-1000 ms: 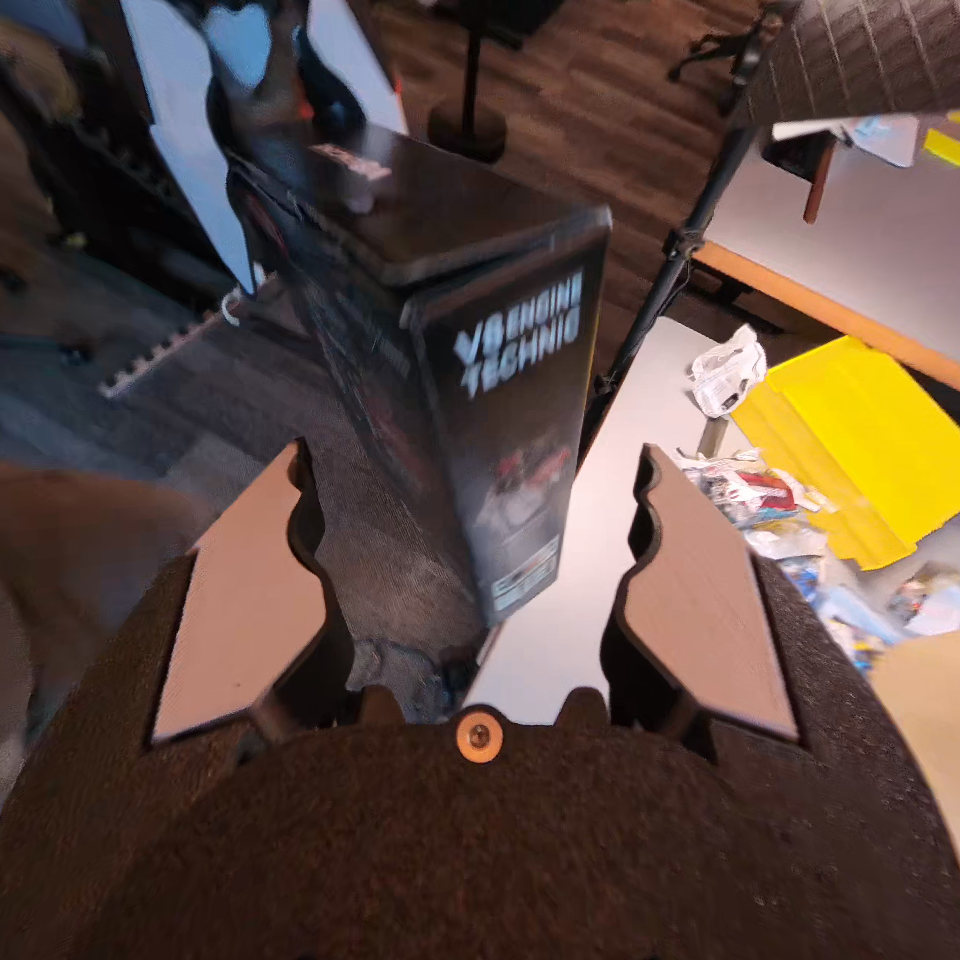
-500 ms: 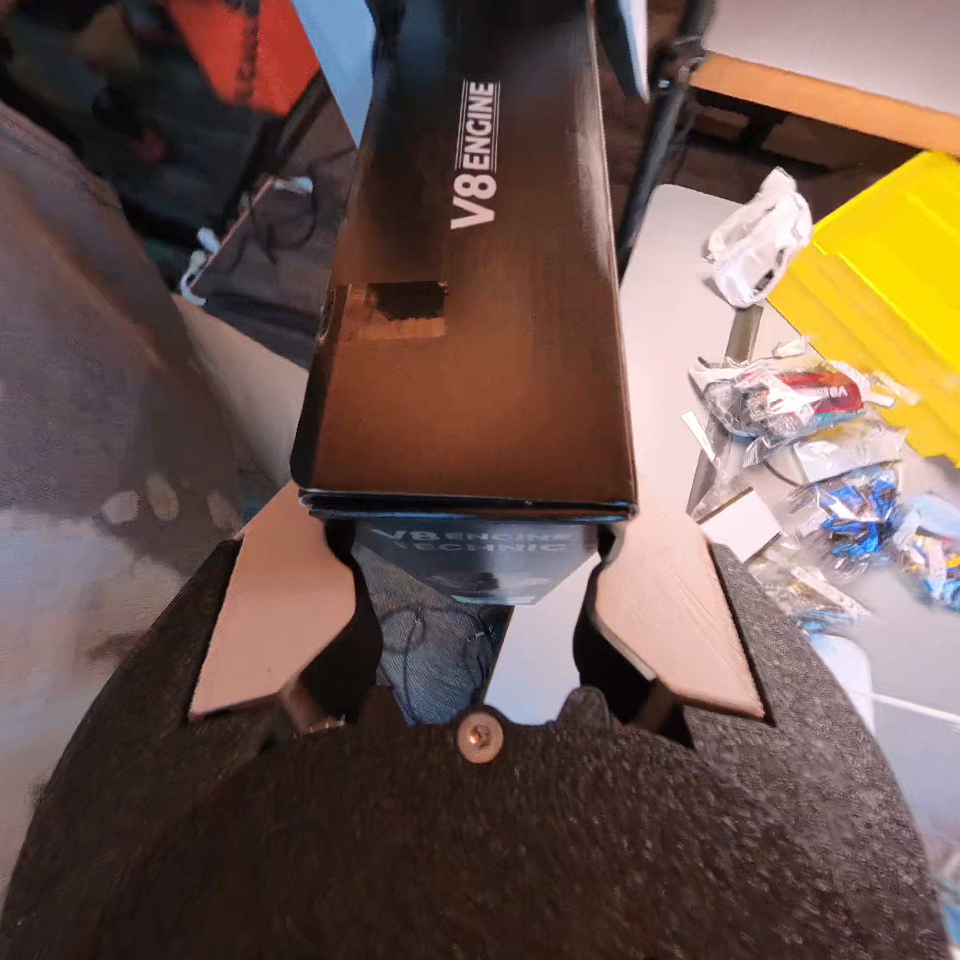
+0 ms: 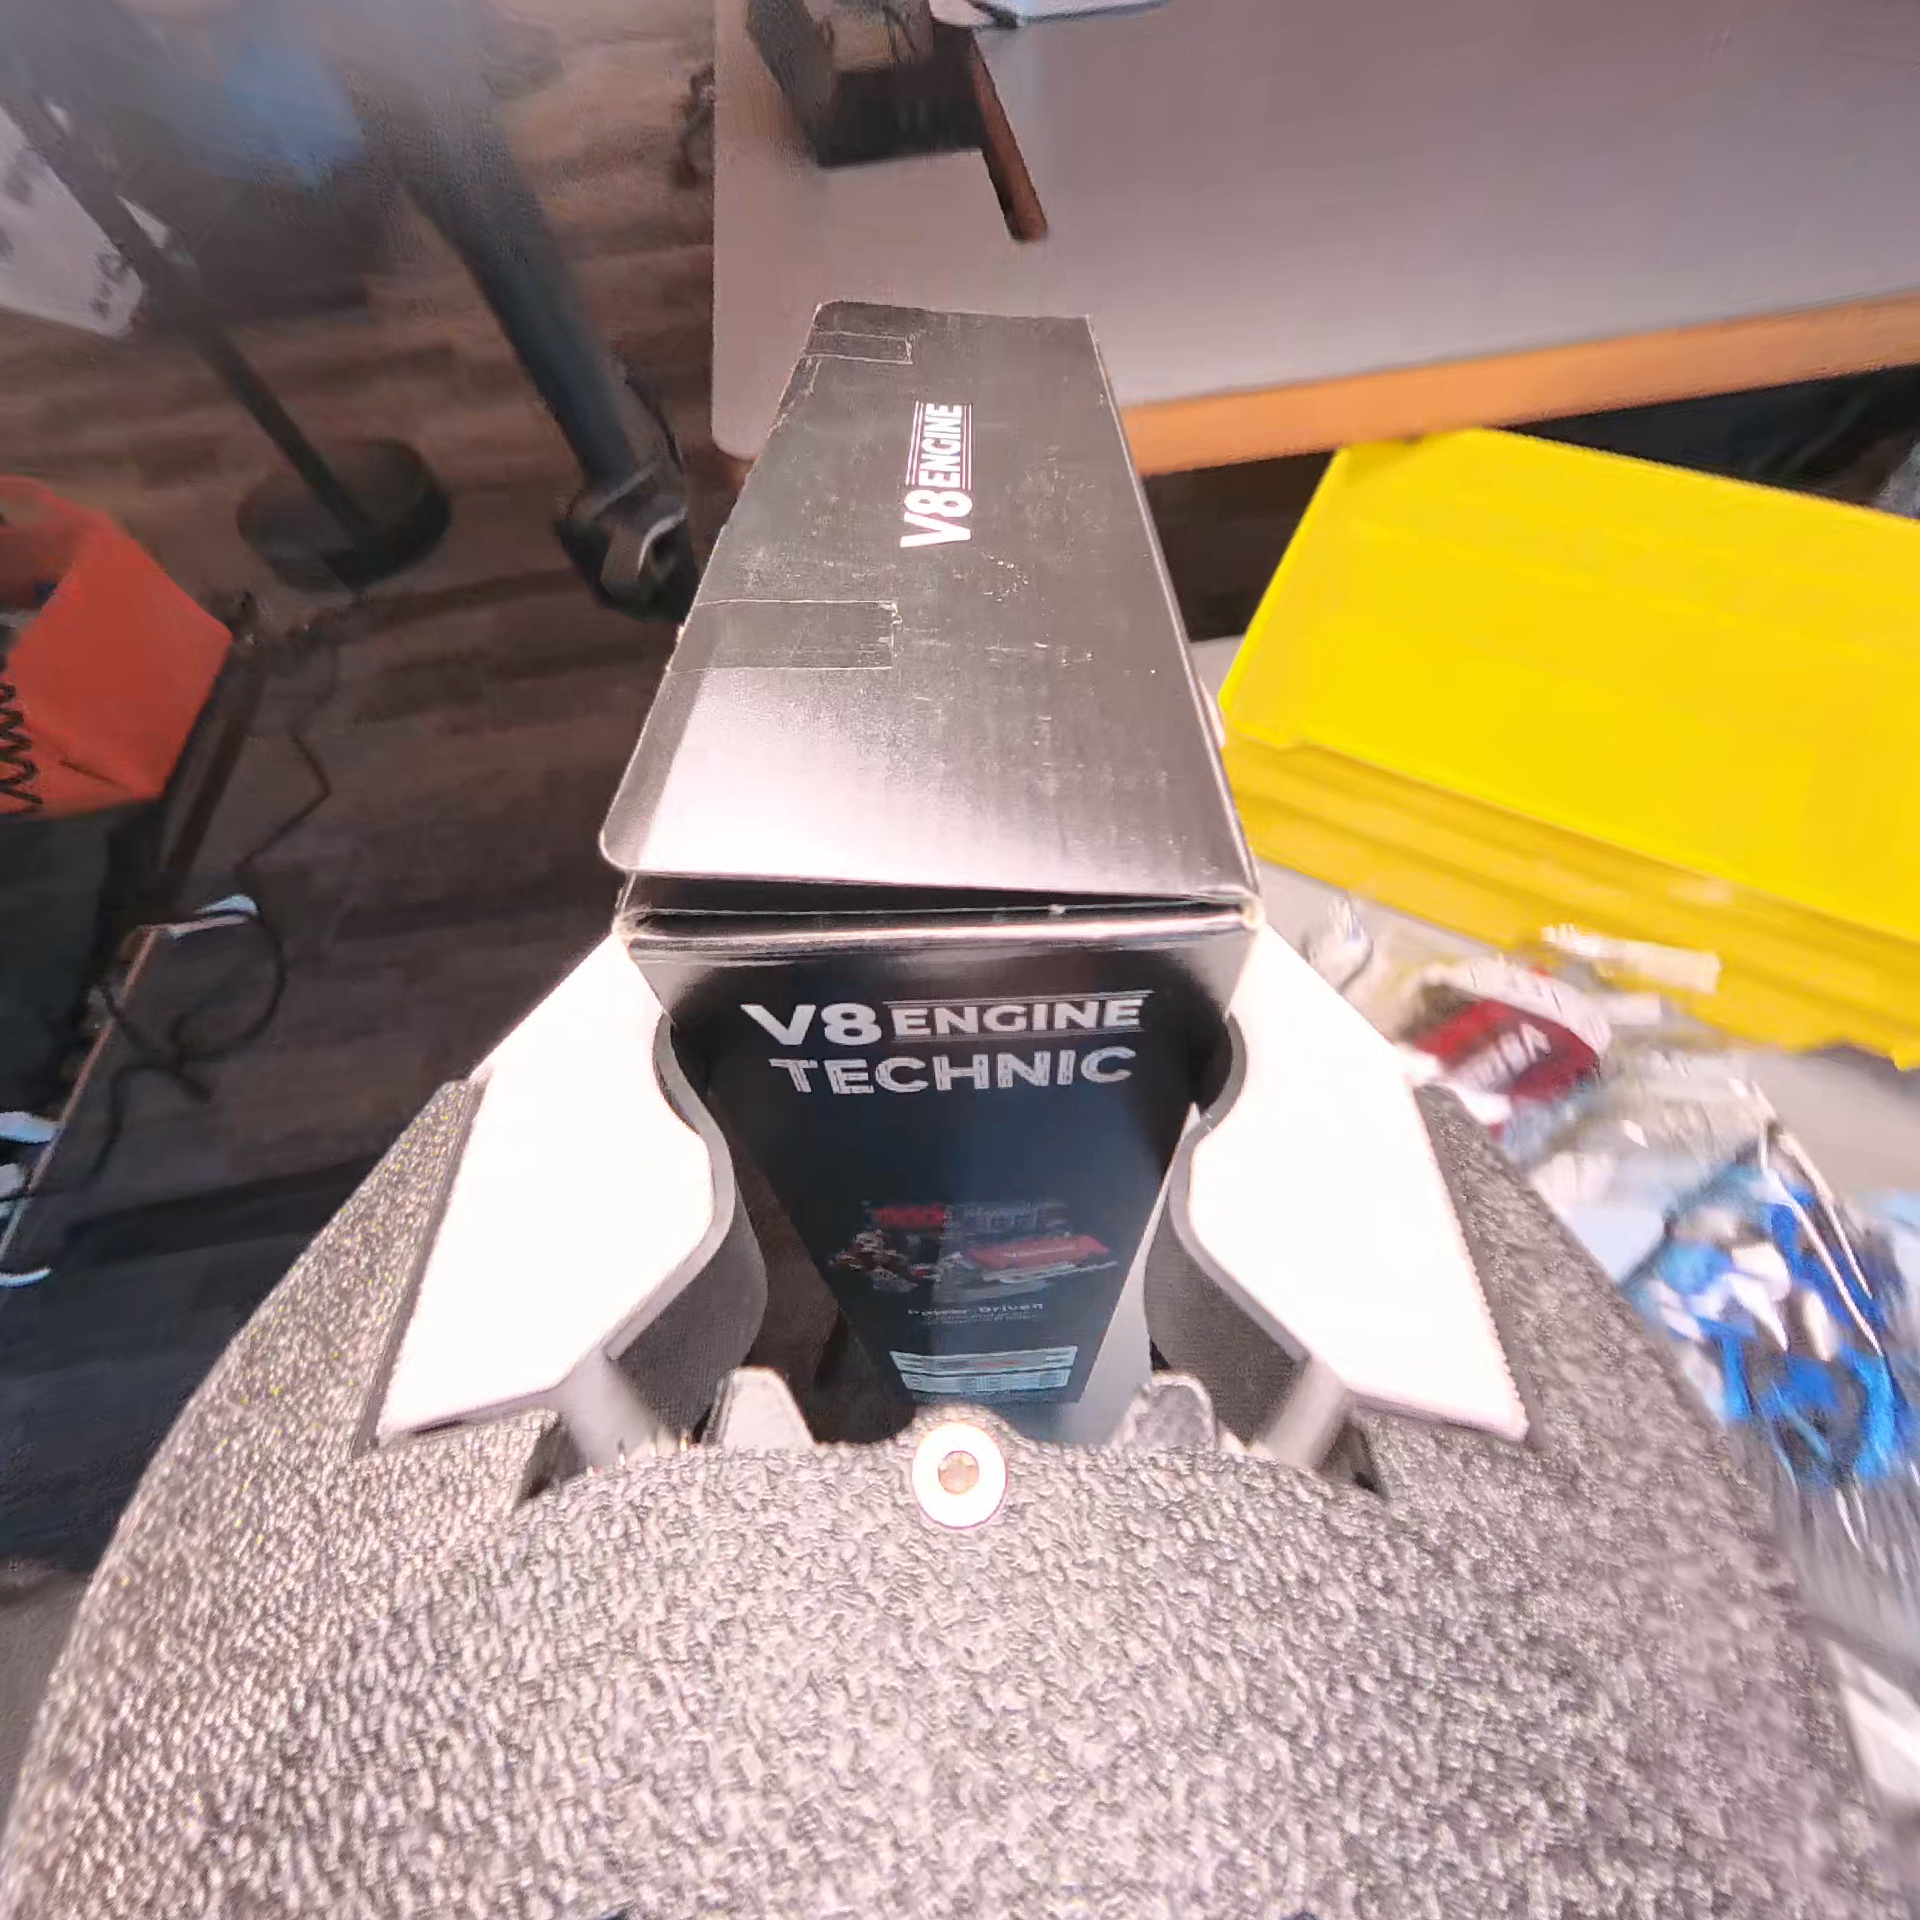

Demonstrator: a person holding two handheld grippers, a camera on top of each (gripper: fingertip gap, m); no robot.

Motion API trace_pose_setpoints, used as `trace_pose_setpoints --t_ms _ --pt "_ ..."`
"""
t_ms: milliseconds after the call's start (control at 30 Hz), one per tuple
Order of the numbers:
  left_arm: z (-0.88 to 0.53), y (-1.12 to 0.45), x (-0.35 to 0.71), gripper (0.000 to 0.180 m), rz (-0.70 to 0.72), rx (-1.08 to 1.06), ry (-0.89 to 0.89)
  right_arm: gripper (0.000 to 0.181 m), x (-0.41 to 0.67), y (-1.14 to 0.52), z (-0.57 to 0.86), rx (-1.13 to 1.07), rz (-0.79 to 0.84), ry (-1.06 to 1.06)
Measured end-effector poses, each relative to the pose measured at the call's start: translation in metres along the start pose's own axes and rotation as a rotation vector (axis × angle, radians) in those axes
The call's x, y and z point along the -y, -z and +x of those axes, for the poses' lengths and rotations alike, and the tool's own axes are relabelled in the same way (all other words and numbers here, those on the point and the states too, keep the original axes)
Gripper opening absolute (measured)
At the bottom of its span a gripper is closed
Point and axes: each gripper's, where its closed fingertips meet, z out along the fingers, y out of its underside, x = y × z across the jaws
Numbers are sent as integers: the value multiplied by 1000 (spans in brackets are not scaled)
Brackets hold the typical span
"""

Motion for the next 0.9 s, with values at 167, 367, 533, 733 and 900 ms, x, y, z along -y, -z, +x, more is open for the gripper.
trace_pose_setpoints --t_ms 167,367,533,733,900 --pt "-15 32 -17 85 39 88 76 91 21 -73 -2 -41 26 -20" --pt "-43 57 -22 86 117 234 95 92 26 -114 -6 -142 21 -95" --pt "-52 61 -17 87 154 269 105 108 29 -125 -6 -193 14 -142" --pt "-46 56 -21 87 142 232 92 122 -13 -81 -5 -222 -19 -136" --pt "-37 45 -17 88 163 200 53 120 -69 -17 -5 -251 -101 -125"
